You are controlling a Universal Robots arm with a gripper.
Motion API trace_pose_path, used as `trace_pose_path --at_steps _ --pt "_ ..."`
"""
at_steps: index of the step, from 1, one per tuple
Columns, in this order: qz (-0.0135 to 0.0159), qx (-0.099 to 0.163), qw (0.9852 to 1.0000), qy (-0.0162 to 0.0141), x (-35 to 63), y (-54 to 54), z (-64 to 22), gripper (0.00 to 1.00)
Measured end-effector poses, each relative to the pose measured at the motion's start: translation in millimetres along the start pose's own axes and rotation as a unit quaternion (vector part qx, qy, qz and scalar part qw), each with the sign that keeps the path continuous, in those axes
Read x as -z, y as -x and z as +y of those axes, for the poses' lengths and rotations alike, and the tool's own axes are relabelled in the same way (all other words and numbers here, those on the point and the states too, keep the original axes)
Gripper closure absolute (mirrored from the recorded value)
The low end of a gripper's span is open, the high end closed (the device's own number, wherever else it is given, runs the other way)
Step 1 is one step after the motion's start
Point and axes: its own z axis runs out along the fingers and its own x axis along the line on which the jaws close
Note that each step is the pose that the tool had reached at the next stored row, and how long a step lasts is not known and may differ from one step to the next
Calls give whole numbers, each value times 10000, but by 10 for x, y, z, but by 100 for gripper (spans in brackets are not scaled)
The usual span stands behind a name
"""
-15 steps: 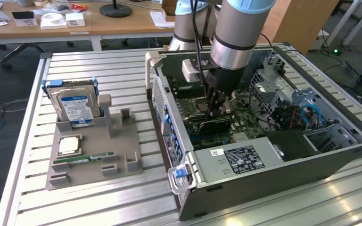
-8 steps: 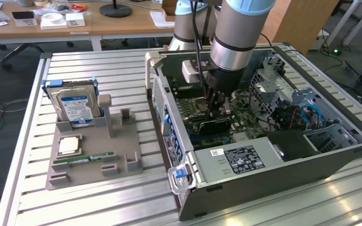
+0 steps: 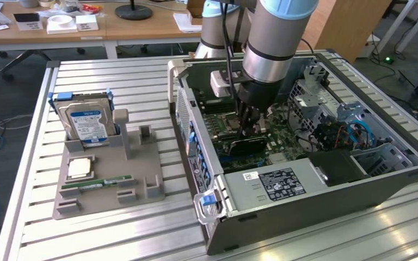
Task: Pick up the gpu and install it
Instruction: 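Press down on the gpu until it lock into place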
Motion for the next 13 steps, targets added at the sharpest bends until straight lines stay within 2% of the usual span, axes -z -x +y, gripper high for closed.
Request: trace_pose_path --at_steps 13 --pt "1 0 10000 0 -20 13 0 89"
